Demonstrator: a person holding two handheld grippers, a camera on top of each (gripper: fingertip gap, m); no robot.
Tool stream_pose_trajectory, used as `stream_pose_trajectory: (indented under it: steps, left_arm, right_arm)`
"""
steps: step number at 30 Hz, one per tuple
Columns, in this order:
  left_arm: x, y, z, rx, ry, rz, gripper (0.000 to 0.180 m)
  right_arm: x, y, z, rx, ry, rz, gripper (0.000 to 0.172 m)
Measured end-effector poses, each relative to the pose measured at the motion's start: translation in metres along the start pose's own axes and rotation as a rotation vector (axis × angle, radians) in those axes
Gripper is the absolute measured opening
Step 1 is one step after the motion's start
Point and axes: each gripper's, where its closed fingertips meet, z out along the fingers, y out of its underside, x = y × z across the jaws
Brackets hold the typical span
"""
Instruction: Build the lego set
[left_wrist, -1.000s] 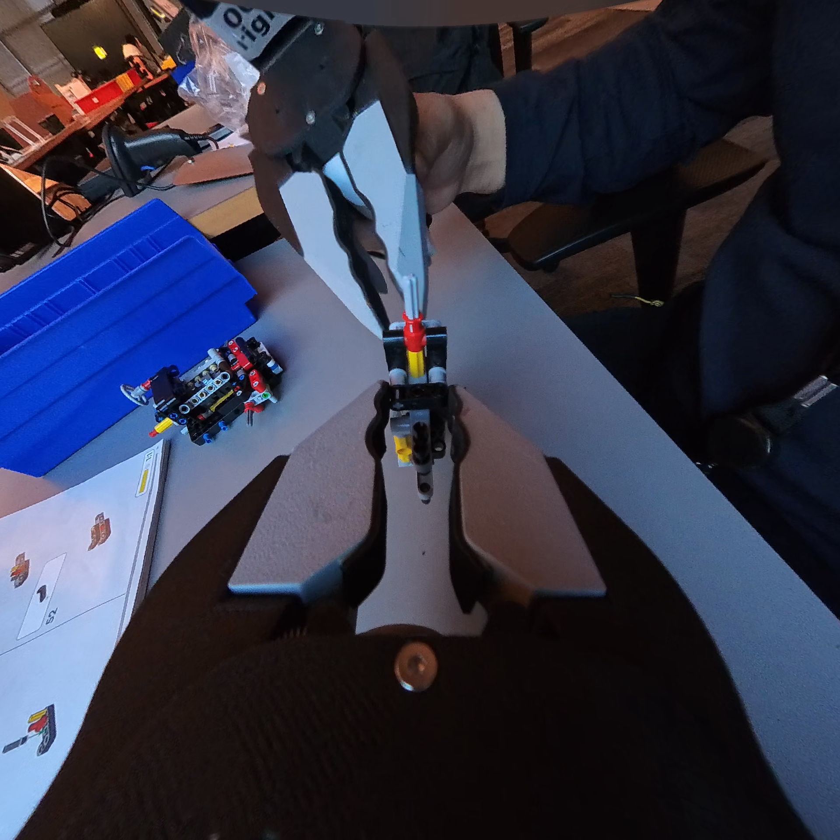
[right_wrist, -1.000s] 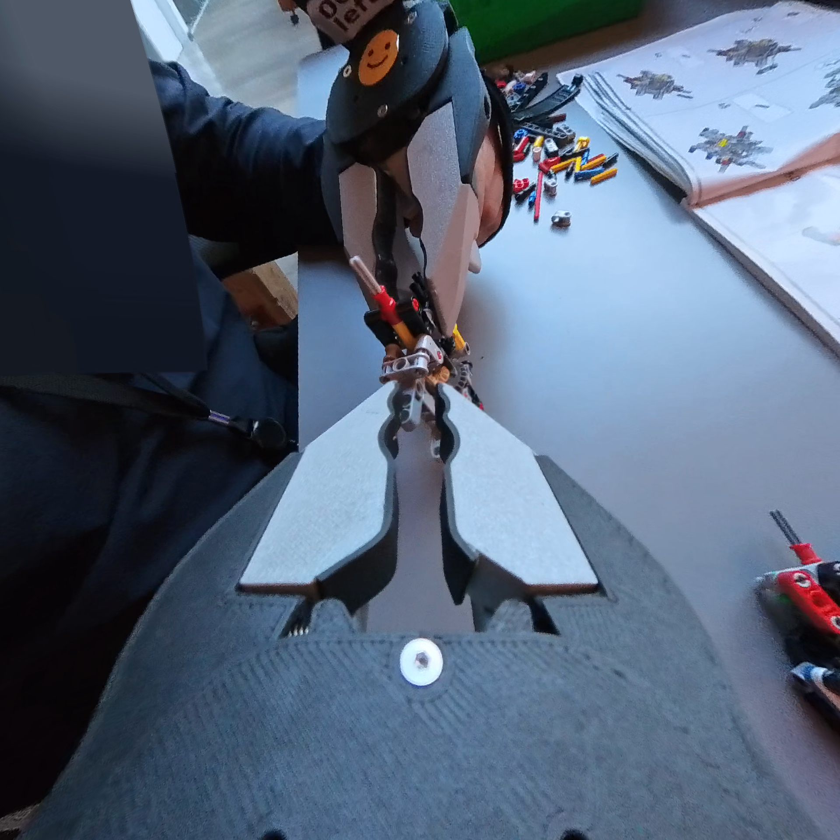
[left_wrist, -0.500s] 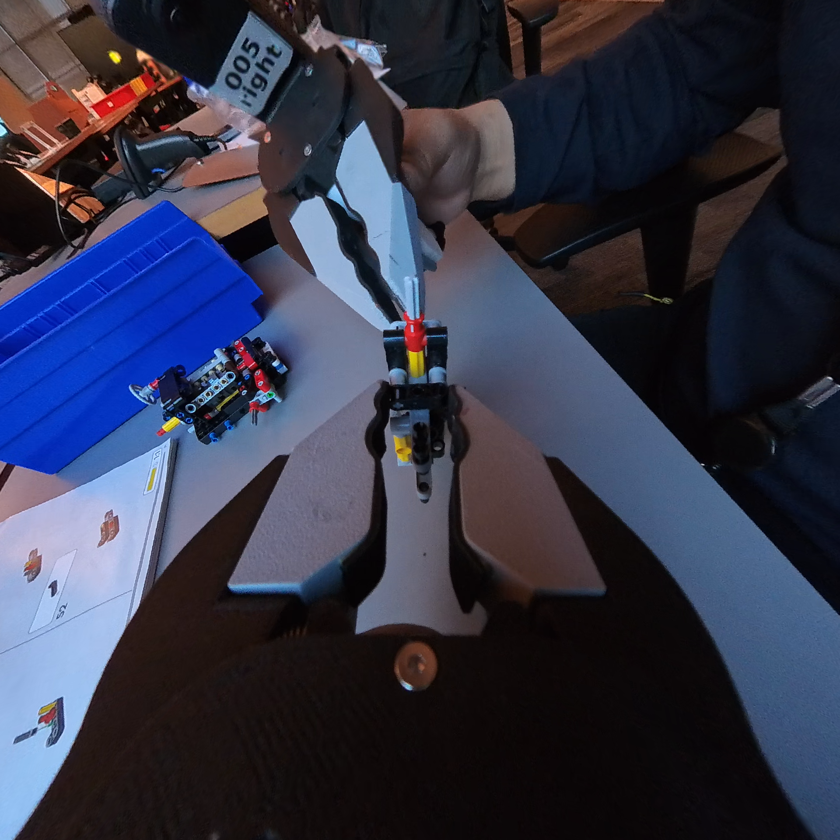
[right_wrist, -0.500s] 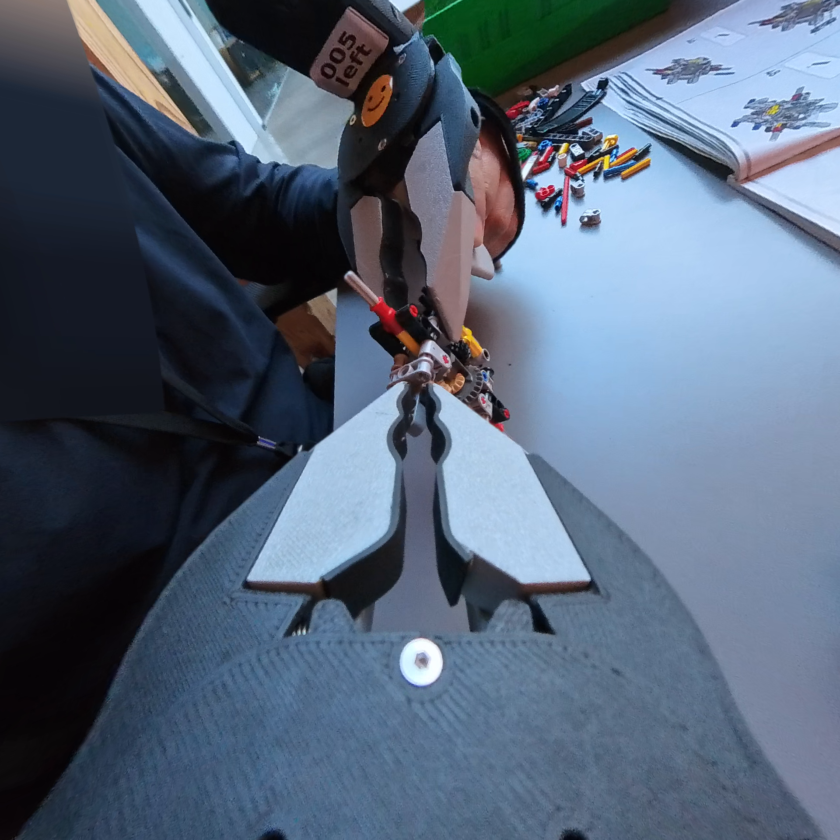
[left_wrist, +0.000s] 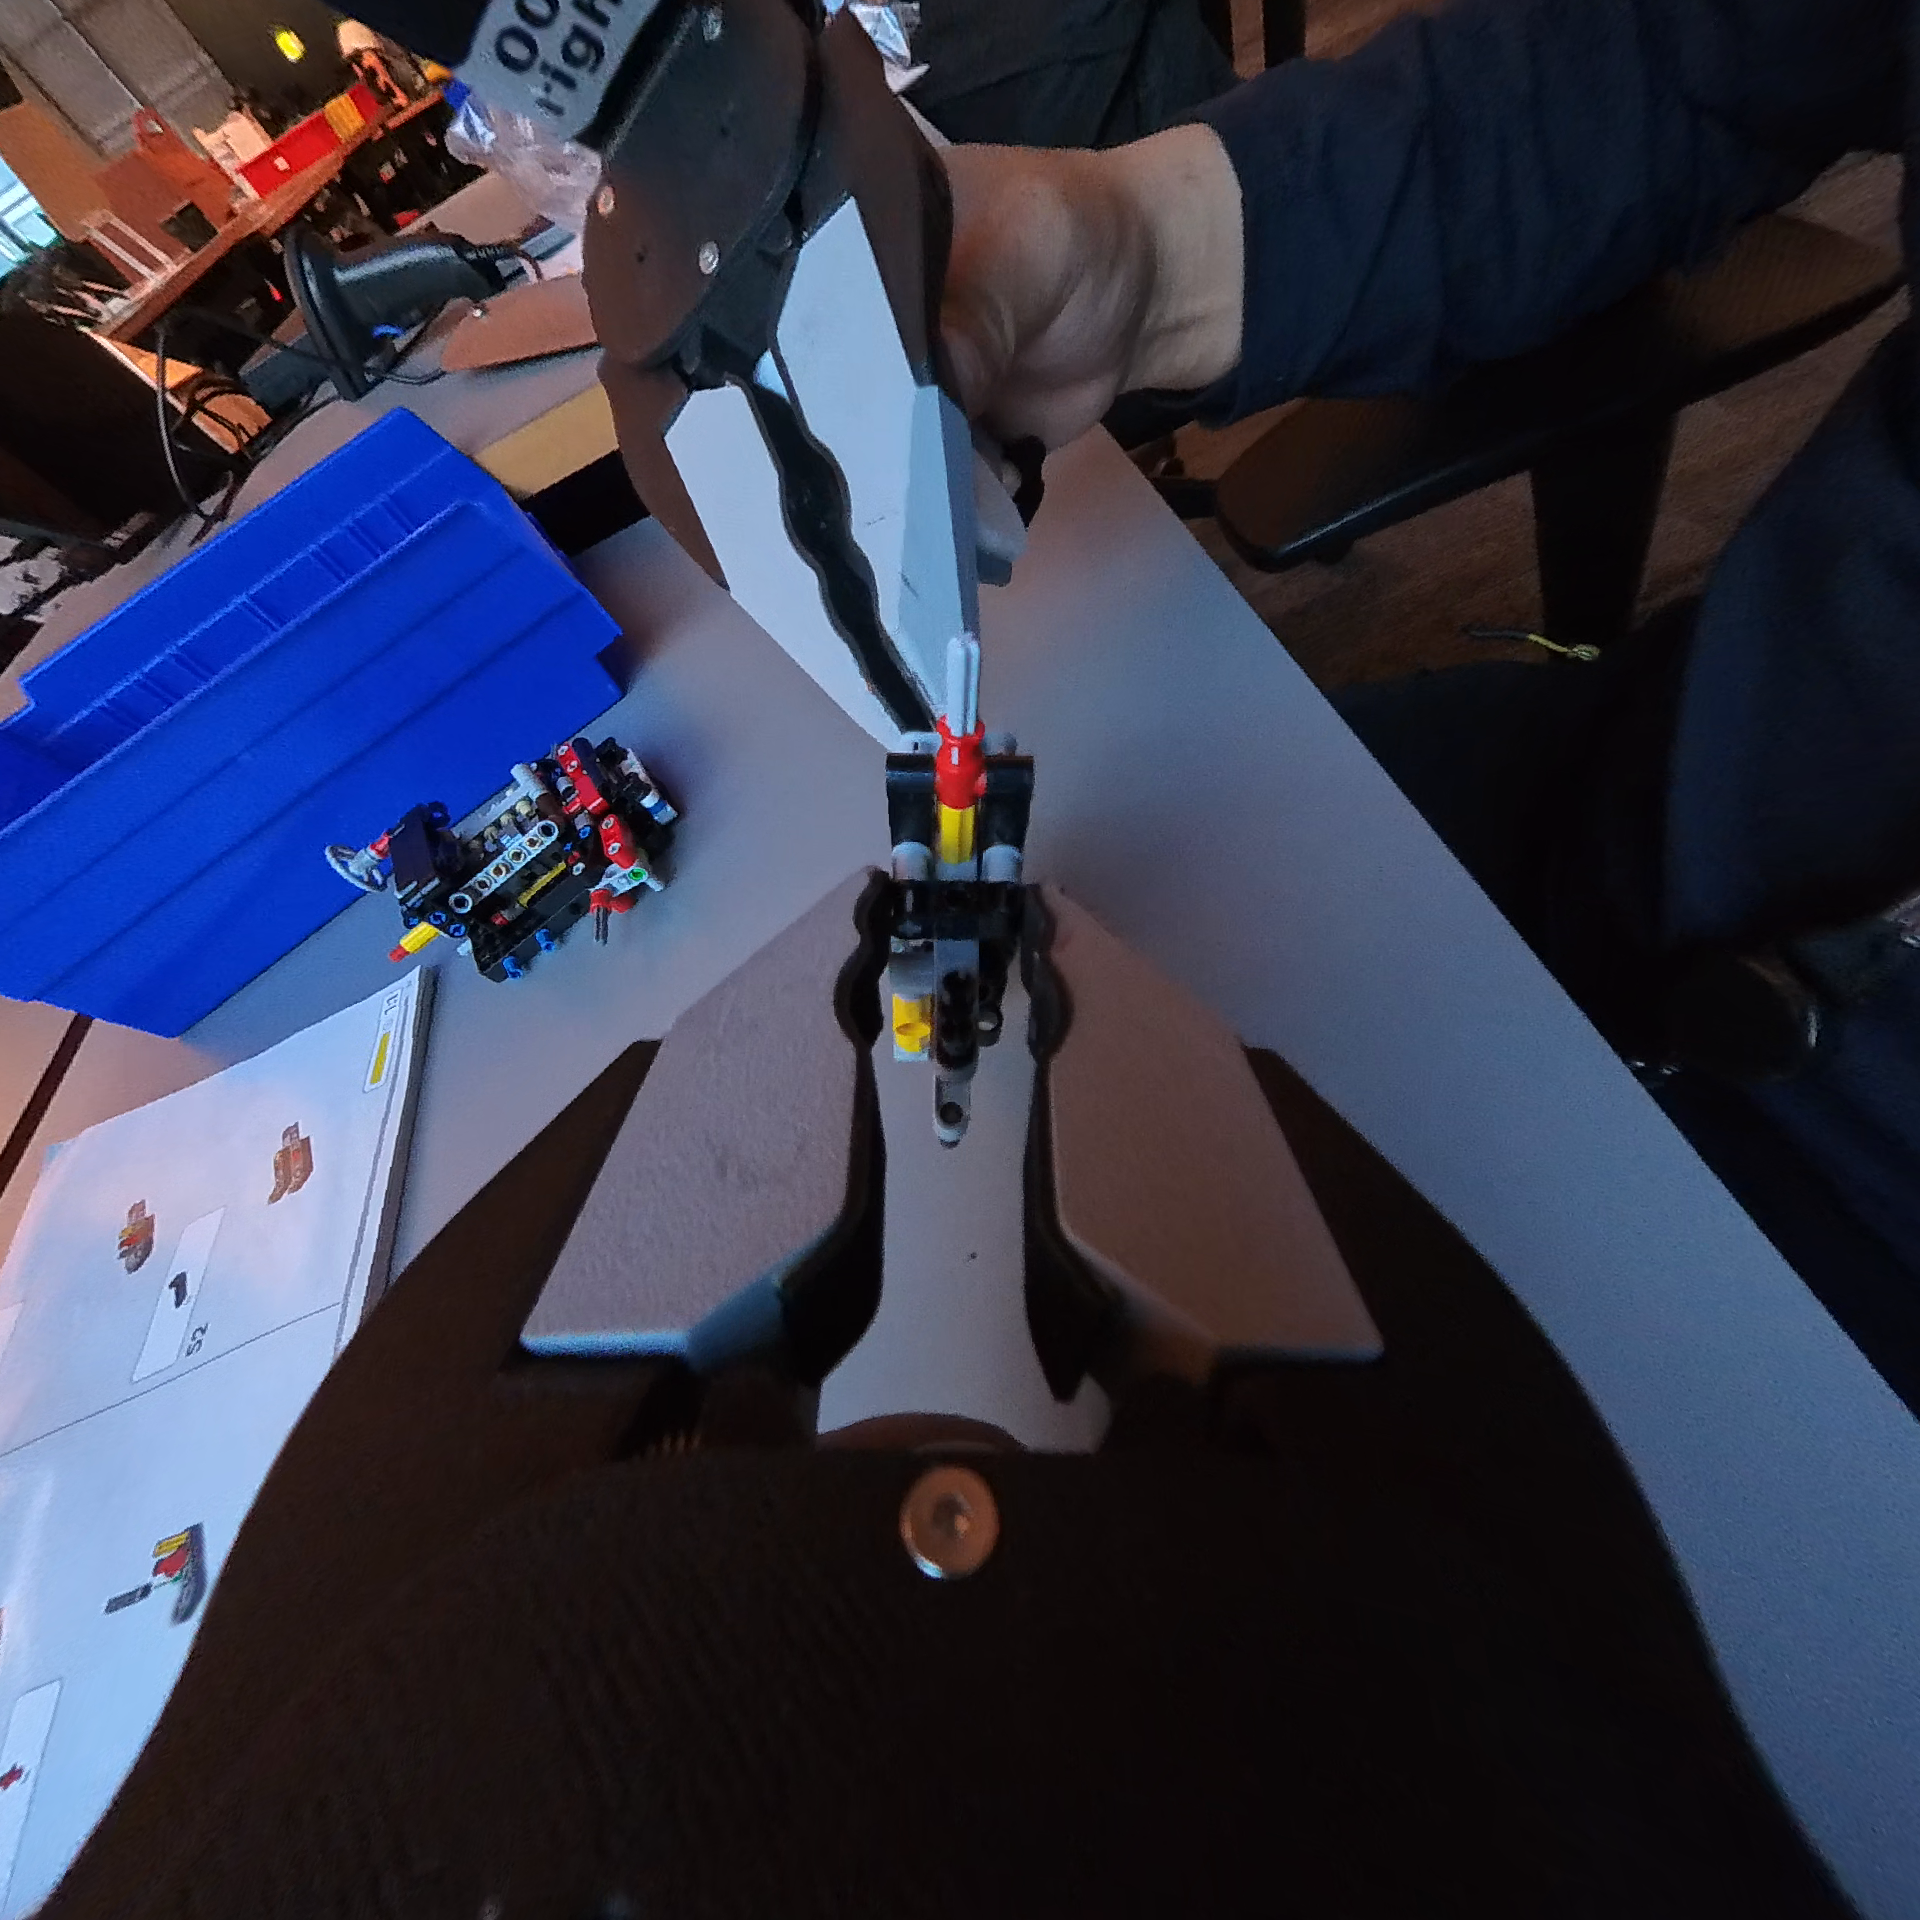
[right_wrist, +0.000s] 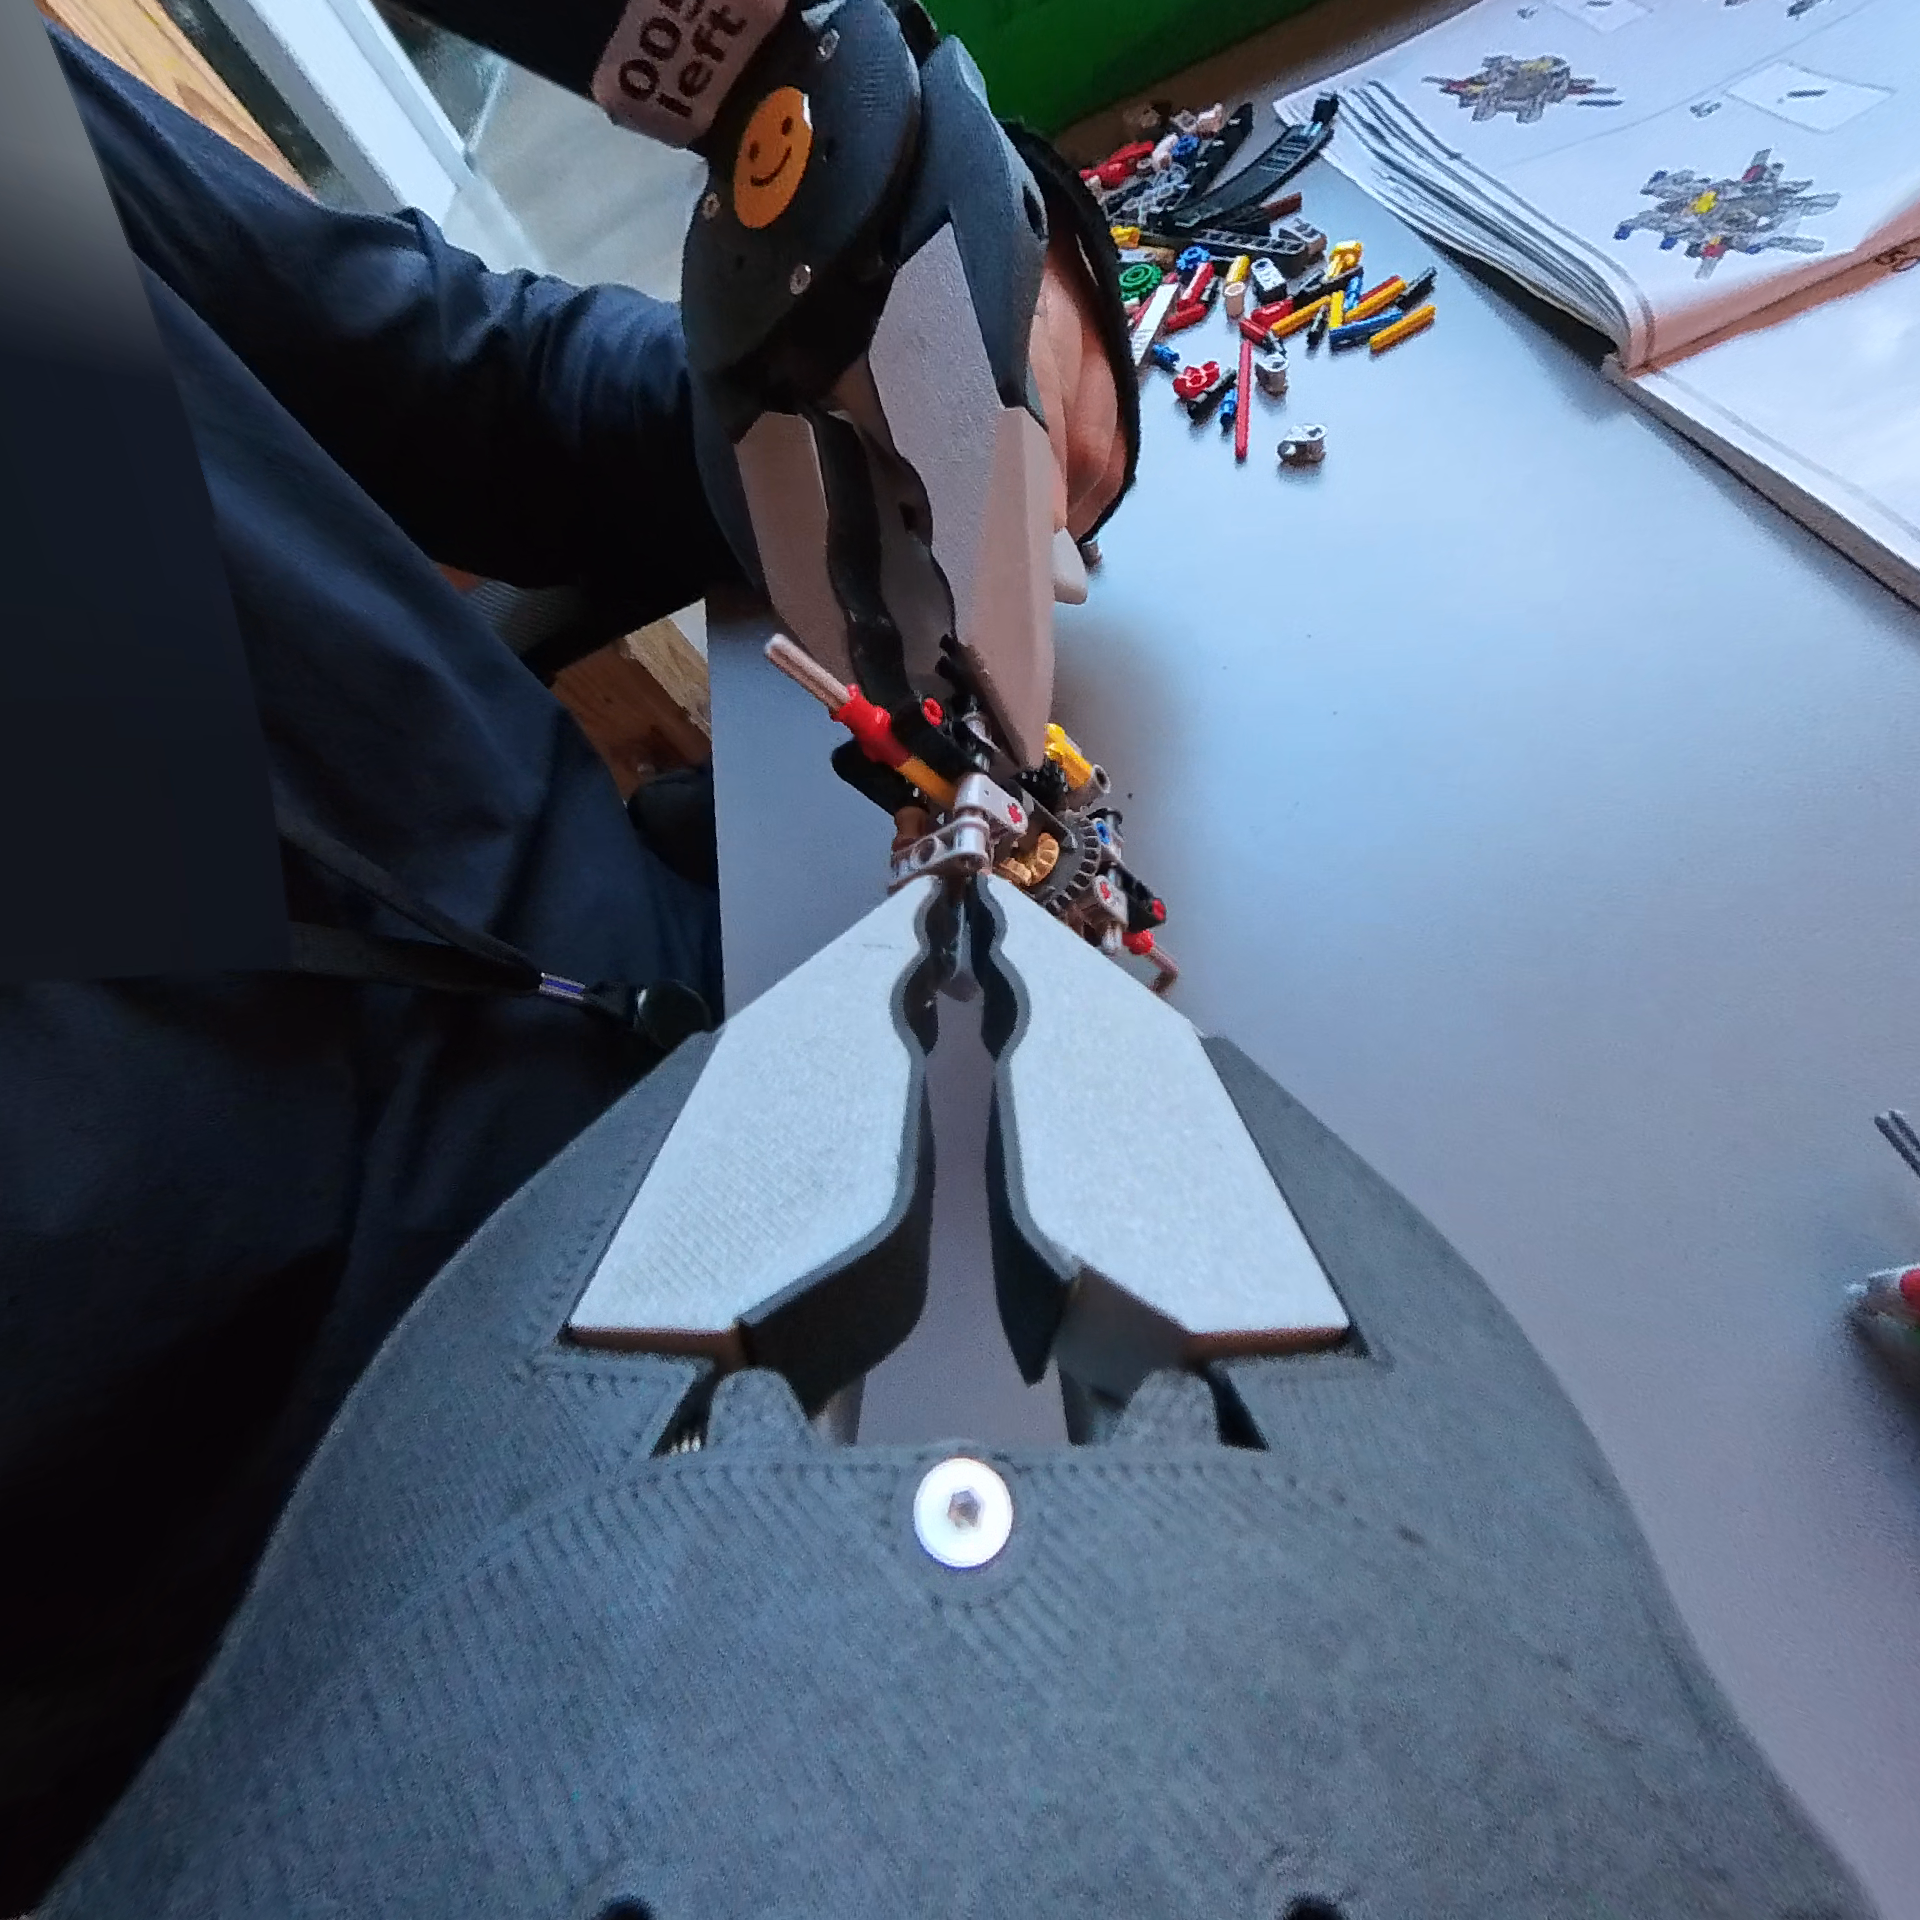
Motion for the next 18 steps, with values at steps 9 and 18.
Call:
stream_pose_trajectory:
  steps: [9, 18]
  left_arm:
    - [-0.001, 0.001, 0.003, -0.035, -0.033, 0.015, 0.021]
    - [0.007, -0.013, 0.012, 0.011, -0.028, 0.006, 0.022]
  right_arm:
    - [0.003, 0.001, -0.002, -0.018, 0.037, 0.002, 0.000]
    - [0.016, 0.018, 0.013, -0.124, 0.123, -0.015, 0.000]
